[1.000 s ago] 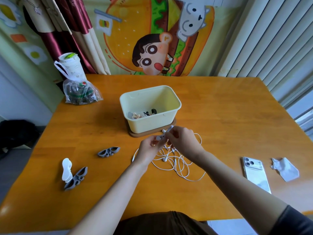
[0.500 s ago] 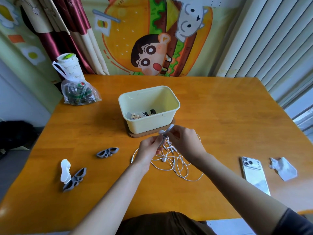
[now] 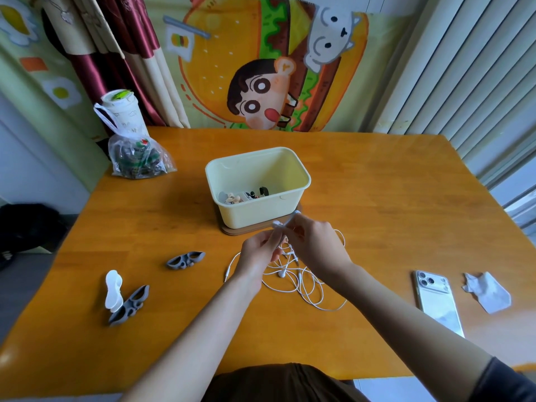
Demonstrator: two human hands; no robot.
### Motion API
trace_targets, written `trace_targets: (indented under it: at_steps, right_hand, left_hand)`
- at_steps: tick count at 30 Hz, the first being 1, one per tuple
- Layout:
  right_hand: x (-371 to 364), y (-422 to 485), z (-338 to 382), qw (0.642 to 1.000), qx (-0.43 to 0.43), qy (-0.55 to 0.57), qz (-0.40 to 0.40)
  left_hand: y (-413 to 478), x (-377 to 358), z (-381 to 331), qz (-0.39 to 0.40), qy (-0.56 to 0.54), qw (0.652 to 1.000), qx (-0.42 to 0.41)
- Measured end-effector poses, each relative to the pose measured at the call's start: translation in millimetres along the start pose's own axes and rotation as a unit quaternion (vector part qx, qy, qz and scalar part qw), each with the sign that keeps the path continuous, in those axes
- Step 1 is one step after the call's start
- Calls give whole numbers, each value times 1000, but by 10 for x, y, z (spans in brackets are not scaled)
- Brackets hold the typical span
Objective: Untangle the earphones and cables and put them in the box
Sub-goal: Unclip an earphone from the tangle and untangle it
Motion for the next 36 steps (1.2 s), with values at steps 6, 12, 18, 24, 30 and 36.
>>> trace_targets:
  at_steps: [6,12,18,24,30,36]
  right_hand:
    - [-11,10,0,999,0,-44,21]
    - [-9,0,-20,999,-8,-39,21]
    - [41,-1,-64,999,-17,-28,18]
    - [72,25,-105,999,-20,-24,8]
    - [66,10,31,998,16,-56,17]
    - [54,9,87,999,14,-34,32]
  left_hand:
    - [14,0,69,-23,-70,996,49]
    - [-8,-75,42,30,-51,997,44]
    - [-49,-136,-55,68,-9,997,16]
    - [-47,-142,-100,39,-4,999,22]
    - [-55,-130,-122,8,-34,999,26]
    - [-54,-119,-160,-12,-15,1000,17]
Point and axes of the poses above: each hand's wrist, its own y-axis towards the middle knuckle, its own x-axis out of the back of the hand, z = x × y, the point moved 9 cm from there along y, towards the middle knuckle, and after that the axes turned 9 degrees about -y, right-handed, at the moved point
